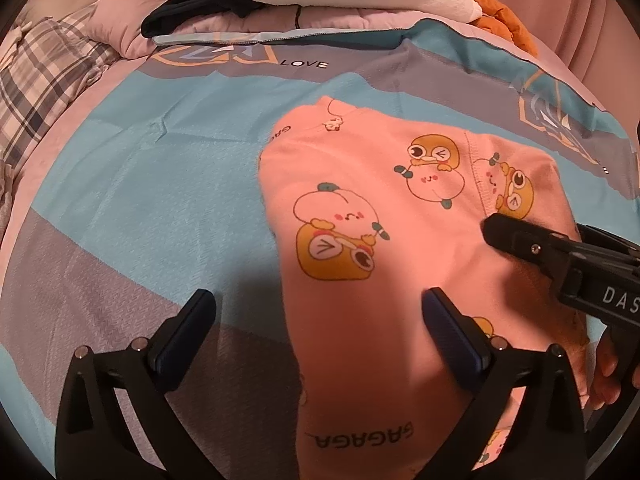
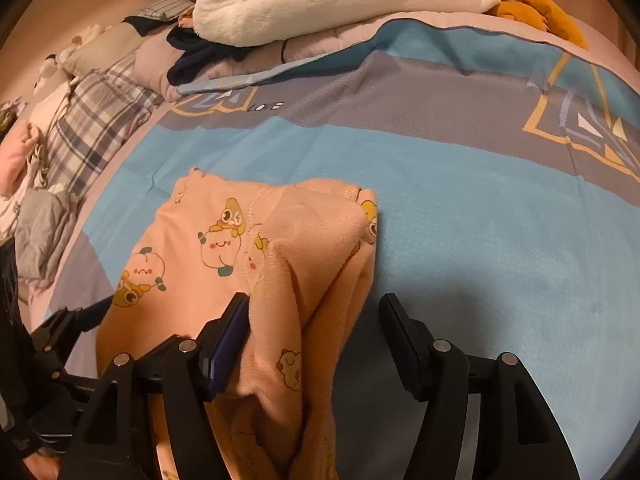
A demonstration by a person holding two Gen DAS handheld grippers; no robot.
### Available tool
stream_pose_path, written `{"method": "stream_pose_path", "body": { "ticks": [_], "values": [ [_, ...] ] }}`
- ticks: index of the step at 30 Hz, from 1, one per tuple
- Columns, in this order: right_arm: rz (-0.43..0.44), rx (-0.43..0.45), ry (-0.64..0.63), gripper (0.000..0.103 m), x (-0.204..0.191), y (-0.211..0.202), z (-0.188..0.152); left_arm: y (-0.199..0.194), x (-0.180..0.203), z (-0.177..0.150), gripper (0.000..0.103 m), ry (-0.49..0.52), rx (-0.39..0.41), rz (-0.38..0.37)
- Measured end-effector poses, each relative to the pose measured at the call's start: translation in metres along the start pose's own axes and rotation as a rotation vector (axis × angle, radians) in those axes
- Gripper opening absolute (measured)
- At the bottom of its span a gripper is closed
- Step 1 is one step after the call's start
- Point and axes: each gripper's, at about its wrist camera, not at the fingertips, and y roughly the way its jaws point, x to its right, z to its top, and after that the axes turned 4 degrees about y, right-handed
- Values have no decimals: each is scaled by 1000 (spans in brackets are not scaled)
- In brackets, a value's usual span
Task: Fold small clothes
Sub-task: 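Open both grippers and release the folded peach shirt on the bed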
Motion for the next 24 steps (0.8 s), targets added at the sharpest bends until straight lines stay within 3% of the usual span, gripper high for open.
{"method": "stream_pose_path", "body": {
  "ticks": [22, 24],
  "values": [
    [16, -1, 73, 66, 15, -8, -2, -4, -6, -3, 103, -54, -35, 2],
    [-11, 12, 78, 70, 19, -11, -1, -4, -5, -3, 103, -54, -36, 6]
  ]
}}
